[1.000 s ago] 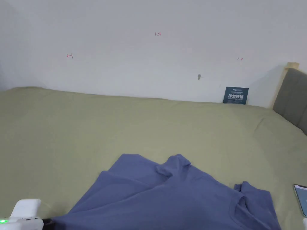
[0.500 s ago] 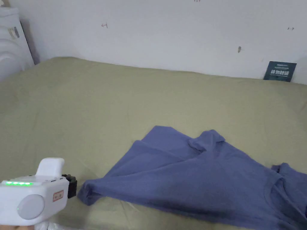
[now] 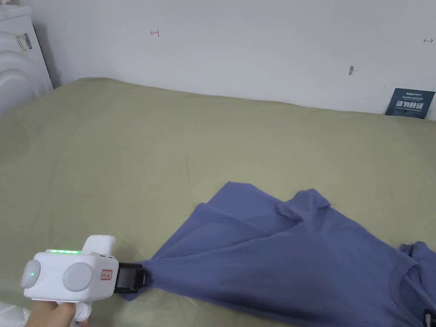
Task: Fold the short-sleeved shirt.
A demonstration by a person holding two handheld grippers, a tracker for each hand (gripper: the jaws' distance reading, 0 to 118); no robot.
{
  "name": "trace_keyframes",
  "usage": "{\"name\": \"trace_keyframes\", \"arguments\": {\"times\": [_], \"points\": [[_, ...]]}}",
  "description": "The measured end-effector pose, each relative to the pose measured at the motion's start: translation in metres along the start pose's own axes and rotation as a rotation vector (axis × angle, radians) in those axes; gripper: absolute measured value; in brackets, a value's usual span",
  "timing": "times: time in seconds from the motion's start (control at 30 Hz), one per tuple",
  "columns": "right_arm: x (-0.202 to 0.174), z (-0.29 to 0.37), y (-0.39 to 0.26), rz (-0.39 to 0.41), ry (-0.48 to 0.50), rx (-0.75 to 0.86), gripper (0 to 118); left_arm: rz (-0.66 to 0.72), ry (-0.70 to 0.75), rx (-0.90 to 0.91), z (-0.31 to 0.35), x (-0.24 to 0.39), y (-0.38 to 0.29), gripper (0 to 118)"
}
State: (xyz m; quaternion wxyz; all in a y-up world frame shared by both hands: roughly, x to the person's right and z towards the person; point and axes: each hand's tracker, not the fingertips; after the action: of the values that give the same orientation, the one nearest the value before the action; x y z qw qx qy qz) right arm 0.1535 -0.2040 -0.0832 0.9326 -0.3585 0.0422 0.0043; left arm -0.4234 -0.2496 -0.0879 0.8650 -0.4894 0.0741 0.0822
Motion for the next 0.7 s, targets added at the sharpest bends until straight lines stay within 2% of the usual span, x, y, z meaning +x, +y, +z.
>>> {"name": "trace_keyframes", "arguments": {"times": [0.03,0.07,0.13,0.17,0.2,0.27,0.4,0.7], "points": [[0.001,-0.003,0.001,-0.002,0.000,-0.004,0,-0.018,0.008,-0.005,-0.002,0.004,0.000,89],[0.003,-0.006,0.002,-0.002,0.000,-0.009,0,-0.031,-0.020,0.009,-0.004,0.002,-0.002,69],[0.002,-0.010,0.003,0.001,-0.005,-0.014,0,-0.064,-0.023,0.021,-0.002,0.009,-0.003,16],[0.004,-0.014,0.005,0.002,-0.001,-0.020,0,-0.090,-0.018,0.033,-0.002,0.012,-0.003,3],[0.005,-0.020,0.009,0.004,0.004,-0.029,0,-0.079,-0.079,0.037,-0.004,0.009,-0.003,3],[0.002,-0.027,0.017,0.014,0.001,-0.029,0,-0.072,-0.030,0.027,-0.007,0.014,-0.001,3],[0.002,-0.053,0.047,0.028,0.005,-0.015,0,-0.081,-0.035,0.027,-0.005,0.018,-0.004,3],[0.002,-0.179,0.144,0.076,0.005,-0.076,0,-0.076,-0.038,0.035,0.000,0.030,-0.008,3]]}}
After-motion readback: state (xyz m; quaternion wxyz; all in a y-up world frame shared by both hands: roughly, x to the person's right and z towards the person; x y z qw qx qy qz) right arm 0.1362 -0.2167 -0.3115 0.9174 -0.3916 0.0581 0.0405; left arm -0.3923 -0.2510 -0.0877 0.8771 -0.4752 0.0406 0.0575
